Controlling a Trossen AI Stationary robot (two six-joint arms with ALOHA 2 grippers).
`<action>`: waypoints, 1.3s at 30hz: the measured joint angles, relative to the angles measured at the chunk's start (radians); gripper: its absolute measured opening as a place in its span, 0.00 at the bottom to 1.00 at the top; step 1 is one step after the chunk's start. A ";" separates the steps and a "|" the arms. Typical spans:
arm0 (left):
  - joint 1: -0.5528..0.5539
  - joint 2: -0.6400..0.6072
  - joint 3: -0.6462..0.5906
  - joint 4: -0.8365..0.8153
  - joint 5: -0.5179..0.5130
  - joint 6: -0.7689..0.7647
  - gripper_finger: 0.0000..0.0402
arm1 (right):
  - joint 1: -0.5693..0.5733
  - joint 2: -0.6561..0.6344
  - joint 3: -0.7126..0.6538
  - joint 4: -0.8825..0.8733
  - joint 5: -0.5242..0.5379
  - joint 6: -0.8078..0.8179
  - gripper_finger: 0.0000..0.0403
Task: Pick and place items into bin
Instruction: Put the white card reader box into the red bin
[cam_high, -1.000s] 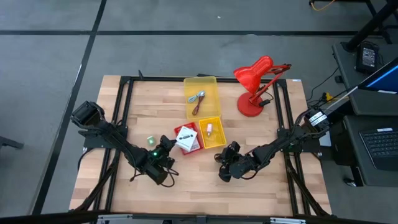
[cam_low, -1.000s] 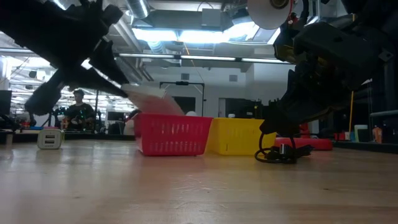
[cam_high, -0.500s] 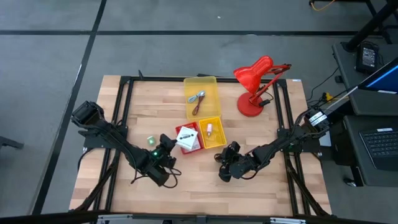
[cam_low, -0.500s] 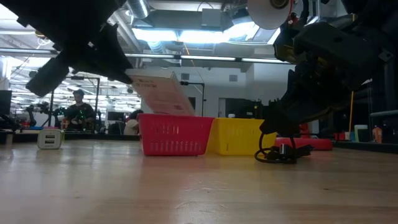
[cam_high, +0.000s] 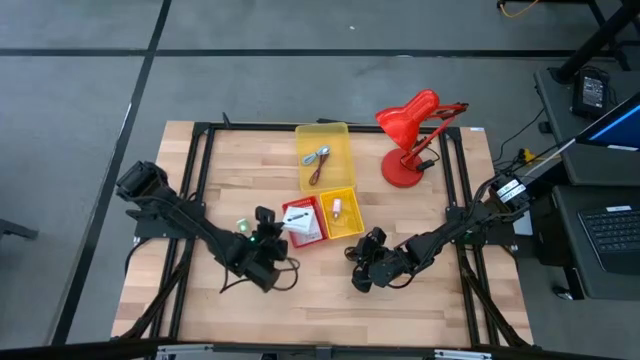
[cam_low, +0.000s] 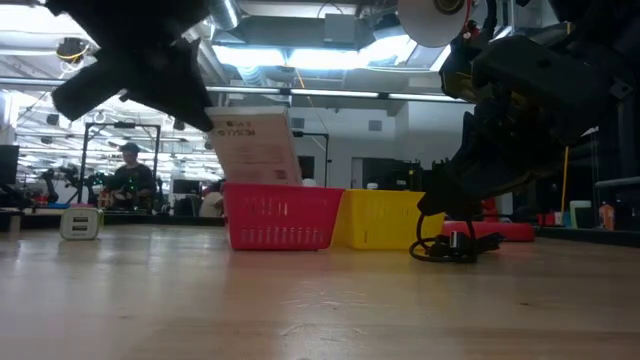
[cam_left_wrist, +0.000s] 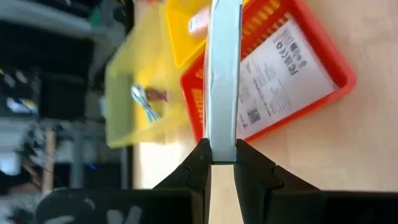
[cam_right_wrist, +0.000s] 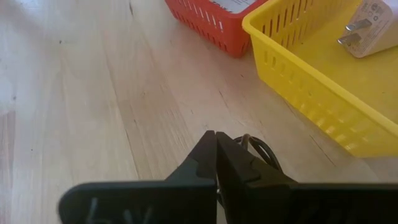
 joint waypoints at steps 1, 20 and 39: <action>0.011 0.000 0.004 -0.019 0.016 -0.031 0.10 | 0.000 0.000 0.000 0.000 0.000 0.000 0.00; 0.049 0.000 0.009 -0.090 0.072 -0.213 0.11 | 0.000 0.000 0.000 -0.030 0.000 0.003 0.00; 0.055 0.000 0.009 -0.074 0.078 -0.333 0.22 | 0.000 0.000 0.000 -0.029 0.000 0.007 0.00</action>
